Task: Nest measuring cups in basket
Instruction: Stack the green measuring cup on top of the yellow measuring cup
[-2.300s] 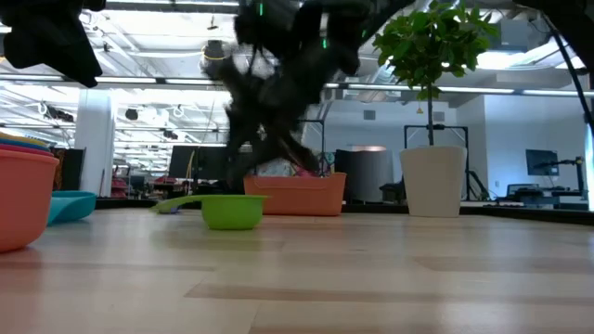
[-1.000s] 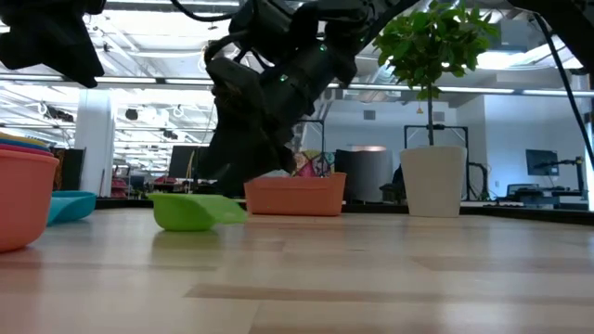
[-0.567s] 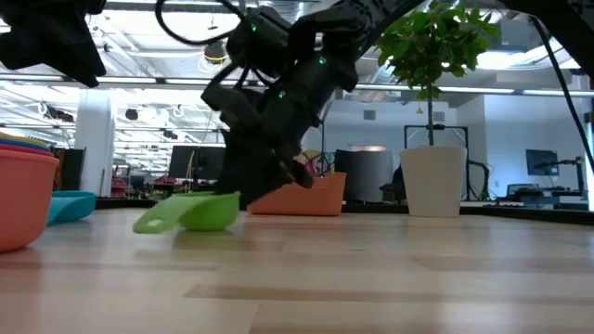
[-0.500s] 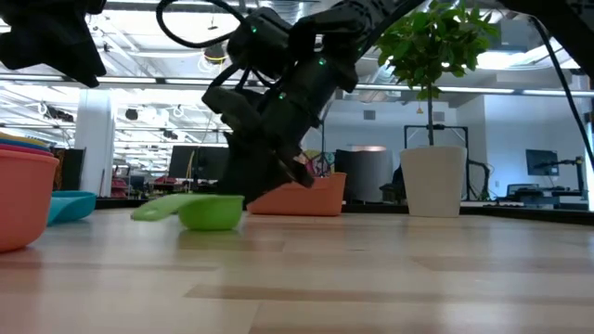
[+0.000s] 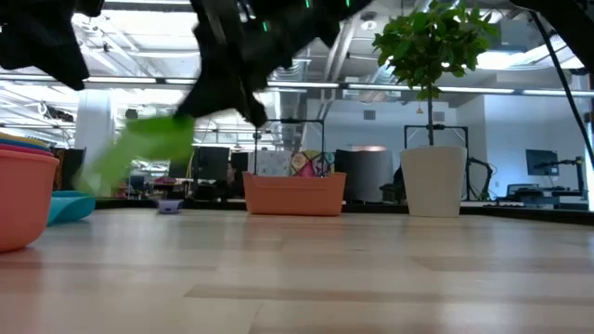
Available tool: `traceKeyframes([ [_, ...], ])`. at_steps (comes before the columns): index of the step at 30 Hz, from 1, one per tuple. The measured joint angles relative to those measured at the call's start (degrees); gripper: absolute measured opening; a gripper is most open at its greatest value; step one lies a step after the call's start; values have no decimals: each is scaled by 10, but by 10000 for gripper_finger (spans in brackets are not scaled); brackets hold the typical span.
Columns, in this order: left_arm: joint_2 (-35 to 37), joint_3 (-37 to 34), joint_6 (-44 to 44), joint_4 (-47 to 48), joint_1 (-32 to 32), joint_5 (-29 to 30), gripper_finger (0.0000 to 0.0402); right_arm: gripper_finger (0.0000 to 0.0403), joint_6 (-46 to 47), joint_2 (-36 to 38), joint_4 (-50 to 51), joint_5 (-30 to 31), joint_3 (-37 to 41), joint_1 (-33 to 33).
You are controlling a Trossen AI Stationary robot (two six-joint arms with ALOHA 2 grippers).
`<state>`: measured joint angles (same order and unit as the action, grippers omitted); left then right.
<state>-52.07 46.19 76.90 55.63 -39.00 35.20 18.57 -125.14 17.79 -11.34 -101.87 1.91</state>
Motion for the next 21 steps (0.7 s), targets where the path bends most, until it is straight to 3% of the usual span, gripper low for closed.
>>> traceKeyframes([
  [6, 37, 0, 3, 19, 0, -33, 105, 9, -21, -18, 4, -5, -75, 19],
  [16, 109, 0, -14, 25, 0, 1, 105, 8, -7, -17, 25, 5, -86, 3],
  [21, 114, 0, -14, 25, 0, -1, 105, 8, -11, -17, 33, -52, -86, -10],
])
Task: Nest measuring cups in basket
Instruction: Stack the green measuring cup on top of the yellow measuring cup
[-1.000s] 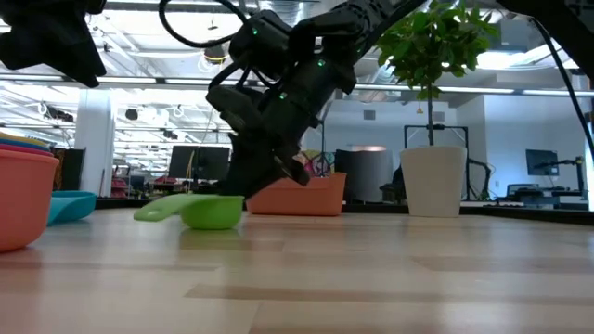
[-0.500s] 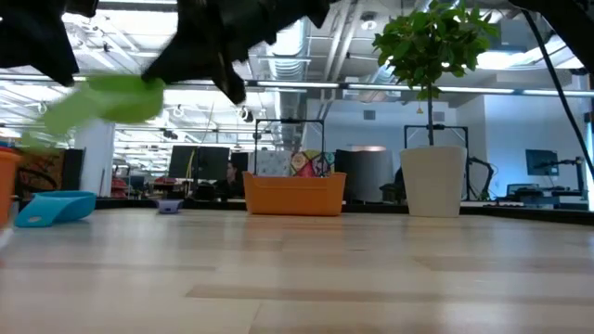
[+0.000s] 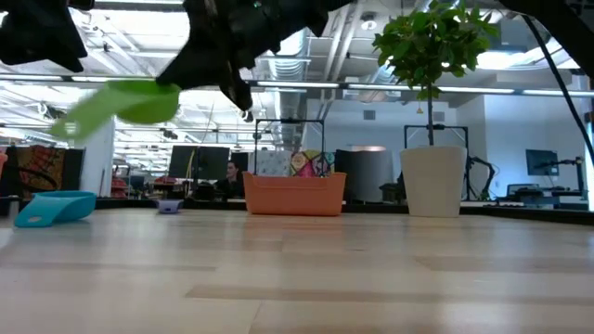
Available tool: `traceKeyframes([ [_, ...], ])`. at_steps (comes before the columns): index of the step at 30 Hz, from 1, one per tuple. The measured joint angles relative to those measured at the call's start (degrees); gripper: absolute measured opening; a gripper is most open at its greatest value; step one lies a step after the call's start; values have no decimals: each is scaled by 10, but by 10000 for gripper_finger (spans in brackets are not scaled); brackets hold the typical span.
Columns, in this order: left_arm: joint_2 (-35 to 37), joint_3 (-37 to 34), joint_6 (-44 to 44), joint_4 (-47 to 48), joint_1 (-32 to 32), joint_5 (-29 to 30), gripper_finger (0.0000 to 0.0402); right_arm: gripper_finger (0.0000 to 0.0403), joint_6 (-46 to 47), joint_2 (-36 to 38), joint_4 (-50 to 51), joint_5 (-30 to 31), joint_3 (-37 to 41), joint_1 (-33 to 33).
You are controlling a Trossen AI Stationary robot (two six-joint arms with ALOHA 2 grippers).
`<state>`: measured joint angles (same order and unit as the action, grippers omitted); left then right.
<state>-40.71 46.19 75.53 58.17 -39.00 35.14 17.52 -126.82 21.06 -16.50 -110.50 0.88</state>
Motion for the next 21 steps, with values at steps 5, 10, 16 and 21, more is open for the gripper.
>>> traceKeyframes([
  [5, -2, 0, 0, 0, 0, -4, 105, 7, 22, 9, -52, -139, 0, -15],
  [10, -1, 0, 2, 0, 0, -7, 105, 8, 49, 5, -113, -194, 0, -5],
  [16, -1, 0, 5, 14, 0, -20, 105, 8, 86, -45, -184, -200, -21, 19],
  [21, -1, 0, 8, 23, 0, -37, 105, 10, 110, -121, -183, -214, -114, 30],
])
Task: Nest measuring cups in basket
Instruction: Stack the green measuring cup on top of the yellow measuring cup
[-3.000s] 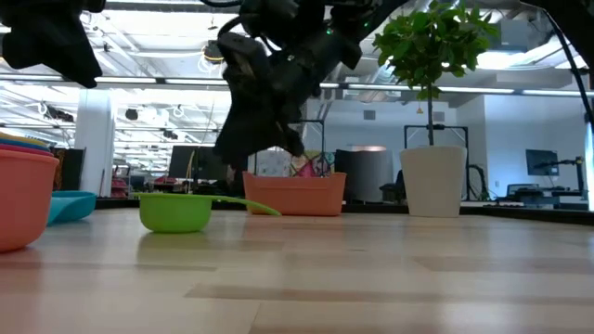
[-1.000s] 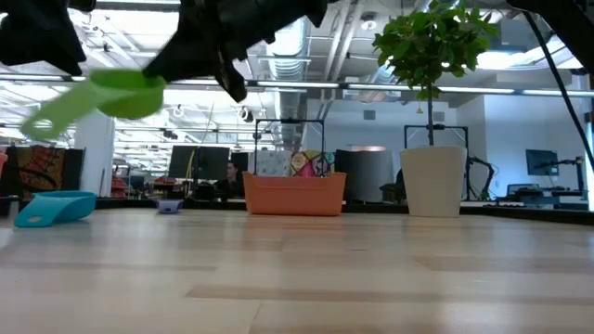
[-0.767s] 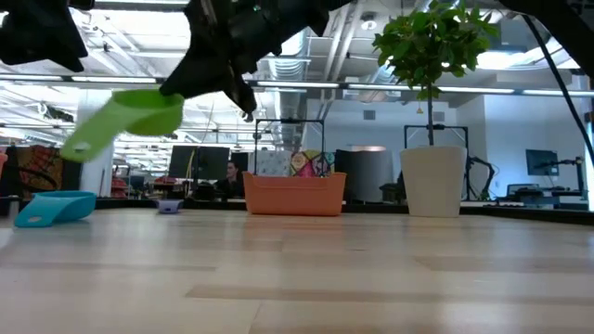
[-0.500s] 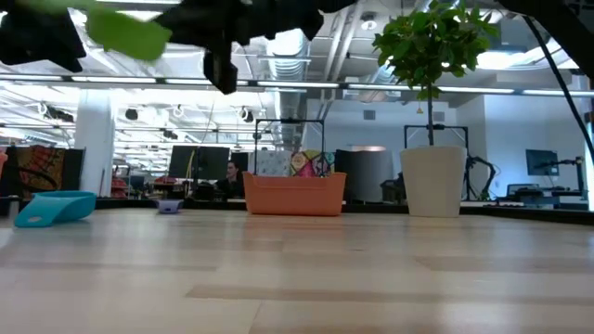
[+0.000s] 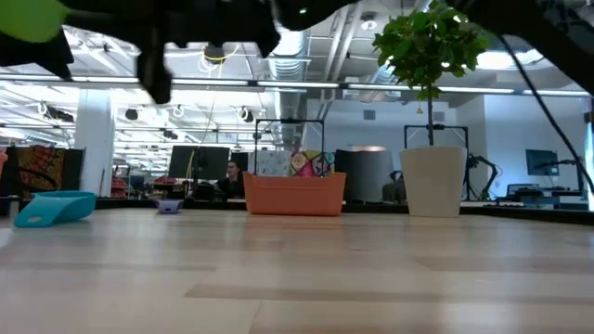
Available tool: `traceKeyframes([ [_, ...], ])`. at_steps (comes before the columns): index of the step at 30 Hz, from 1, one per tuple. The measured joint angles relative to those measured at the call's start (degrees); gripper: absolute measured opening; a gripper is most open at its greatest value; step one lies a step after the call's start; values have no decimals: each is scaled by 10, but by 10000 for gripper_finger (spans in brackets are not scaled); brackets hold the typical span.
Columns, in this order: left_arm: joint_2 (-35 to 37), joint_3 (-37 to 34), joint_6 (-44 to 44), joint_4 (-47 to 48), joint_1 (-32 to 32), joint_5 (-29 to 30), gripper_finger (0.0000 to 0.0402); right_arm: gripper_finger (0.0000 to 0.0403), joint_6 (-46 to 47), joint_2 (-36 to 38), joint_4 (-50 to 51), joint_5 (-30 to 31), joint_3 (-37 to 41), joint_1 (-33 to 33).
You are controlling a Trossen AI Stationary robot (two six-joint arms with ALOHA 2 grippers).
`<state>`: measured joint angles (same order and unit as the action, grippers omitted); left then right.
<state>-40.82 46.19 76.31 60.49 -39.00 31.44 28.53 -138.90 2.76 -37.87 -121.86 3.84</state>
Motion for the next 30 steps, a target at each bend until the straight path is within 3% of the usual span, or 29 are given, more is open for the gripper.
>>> traceKeyframes([
  [6, 0, 0, 19, 1, 0, -13, 105, 10, 29, -88, 39, -62, -130, 4],
  [15, 0, 0, 26, 1, 0, -27, 105, 14, 2, -105, 87, -84, -123, 11],
  [25, -1, 0, 25, 6, 0, -25, 105, 23, -18, -121, 89, -55, -122, 24],
  [30, 0, 0, 30, 6, 0, -23, 105, 53, -16, -124, 99, -54, -122, 26],
])
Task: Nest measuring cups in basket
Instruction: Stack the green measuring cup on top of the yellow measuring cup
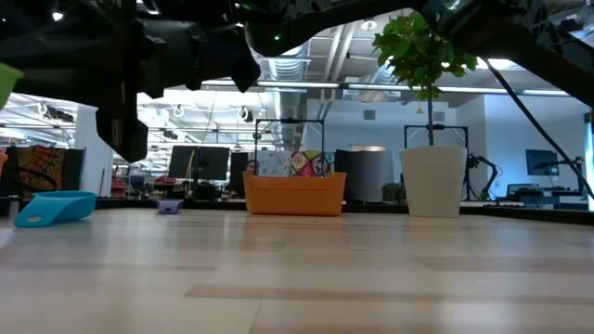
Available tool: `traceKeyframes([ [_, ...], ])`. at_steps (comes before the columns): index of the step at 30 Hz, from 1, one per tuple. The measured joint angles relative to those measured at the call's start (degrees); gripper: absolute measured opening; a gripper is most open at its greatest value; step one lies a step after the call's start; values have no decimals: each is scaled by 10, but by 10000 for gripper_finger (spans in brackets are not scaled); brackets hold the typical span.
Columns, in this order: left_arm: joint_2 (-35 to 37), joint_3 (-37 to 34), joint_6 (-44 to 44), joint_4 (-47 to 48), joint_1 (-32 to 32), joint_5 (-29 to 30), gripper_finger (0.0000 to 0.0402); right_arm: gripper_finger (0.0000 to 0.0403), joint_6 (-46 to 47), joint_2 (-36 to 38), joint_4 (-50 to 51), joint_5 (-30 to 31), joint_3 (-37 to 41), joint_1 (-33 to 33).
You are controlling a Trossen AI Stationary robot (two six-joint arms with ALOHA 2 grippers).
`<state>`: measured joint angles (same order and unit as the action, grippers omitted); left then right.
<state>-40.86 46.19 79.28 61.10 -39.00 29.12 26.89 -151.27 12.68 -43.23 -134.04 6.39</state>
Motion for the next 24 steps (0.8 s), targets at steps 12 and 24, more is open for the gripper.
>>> traceKeyframes([
  [12, 0, 0, 20, -12, 0, -2, 105, 186, 32, 0, 2, 14, 0, -18],
  [24, -1, 0, -24, -81, -27, -129, 105, 178, 76, 54, 48, 90, 0, -33],
])
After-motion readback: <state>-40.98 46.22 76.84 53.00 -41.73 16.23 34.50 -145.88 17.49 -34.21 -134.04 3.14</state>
